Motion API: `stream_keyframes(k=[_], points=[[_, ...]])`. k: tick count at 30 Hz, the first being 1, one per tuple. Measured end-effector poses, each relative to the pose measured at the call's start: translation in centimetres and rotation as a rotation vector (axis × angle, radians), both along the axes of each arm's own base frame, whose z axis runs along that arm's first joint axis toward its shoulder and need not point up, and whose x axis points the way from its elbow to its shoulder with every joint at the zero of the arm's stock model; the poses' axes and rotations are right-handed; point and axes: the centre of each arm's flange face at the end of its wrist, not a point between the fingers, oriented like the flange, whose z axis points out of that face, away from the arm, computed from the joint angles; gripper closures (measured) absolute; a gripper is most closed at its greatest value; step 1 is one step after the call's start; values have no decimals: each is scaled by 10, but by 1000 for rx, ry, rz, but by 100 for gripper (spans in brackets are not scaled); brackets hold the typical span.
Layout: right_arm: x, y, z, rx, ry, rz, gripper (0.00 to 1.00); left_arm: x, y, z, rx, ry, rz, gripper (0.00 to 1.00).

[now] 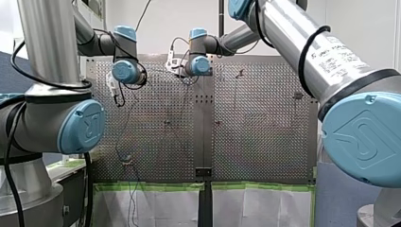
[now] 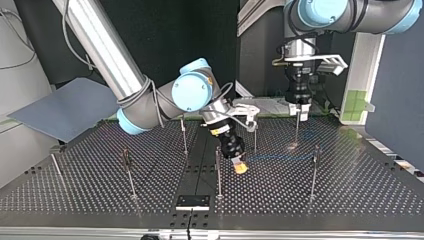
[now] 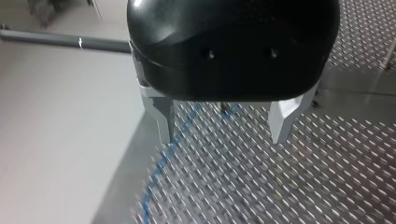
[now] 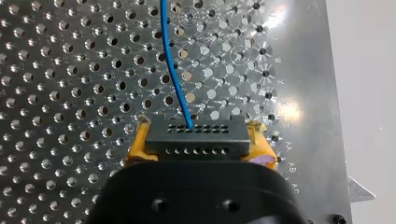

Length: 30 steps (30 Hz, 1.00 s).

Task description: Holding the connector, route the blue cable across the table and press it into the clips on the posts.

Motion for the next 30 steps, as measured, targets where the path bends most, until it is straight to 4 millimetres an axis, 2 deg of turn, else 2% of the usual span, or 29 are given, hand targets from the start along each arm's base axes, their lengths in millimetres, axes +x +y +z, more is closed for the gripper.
stream_keyframes(k=[6,11,18,30], points=[[1,1,0,1,1,-3,100,3,-22,22,47,-51,-45,1],[1,2,0,2,1,-3,100,13,-29,26,76,-45,-43,1],[-2,-1,-1,9,6,-13,100,28,-29,24,89,-36,-7,1],[-4,-3,-2,13,11,-26,100,51,-27,51,79,-85,30,1]])
